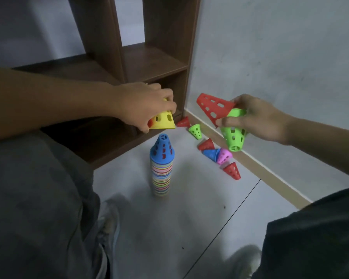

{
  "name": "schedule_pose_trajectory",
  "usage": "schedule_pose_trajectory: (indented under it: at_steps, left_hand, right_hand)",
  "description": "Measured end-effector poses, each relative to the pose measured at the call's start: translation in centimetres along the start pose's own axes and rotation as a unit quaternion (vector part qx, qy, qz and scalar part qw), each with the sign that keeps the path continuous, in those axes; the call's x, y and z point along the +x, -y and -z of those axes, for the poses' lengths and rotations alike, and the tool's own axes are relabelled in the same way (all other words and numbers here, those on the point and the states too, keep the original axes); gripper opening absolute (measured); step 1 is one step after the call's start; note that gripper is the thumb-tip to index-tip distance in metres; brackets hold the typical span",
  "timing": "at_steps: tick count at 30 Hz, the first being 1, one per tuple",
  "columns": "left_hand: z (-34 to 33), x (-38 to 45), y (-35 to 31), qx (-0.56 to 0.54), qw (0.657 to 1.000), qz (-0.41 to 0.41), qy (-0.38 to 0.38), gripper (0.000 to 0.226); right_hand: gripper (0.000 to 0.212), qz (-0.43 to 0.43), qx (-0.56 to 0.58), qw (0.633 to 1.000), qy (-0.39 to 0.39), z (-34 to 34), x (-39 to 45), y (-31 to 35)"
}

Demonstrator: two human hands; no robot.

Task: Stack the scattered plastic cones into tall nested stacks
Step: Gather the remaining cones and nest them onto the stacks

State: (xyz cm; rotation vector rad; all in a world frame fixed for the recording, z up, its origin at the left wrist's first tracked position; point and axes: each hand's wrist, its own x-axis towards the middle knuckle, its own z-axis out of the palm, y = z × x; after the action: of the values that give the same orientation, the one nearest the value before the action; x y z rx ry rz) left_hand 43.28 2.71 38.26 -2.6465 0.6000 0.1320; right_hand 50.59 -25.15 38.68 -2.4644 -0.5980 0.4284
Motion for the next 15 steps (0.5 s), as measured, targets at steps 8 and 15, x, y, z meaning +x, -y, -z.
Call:
schedule_pose_trajectory:
  at_steps: [8, 15]
  left_hand:
    - [-2.3, 0.7, -1.6, 0.013, 0.999, -0.046, -0.022, 0.083]
    - [-2.6, 1.2, -1.2, -0.109, 0.992, -0.058, 0.005, 0.084]
  right_hand:
    - [0.061, -0.014, 0.032, 0.999, 0.012, -1.3, 1.5, 1.4]
    - [0.064, -0.015, 0.023, 1.000, 0.009, -1.4, 1.9, 1.1]
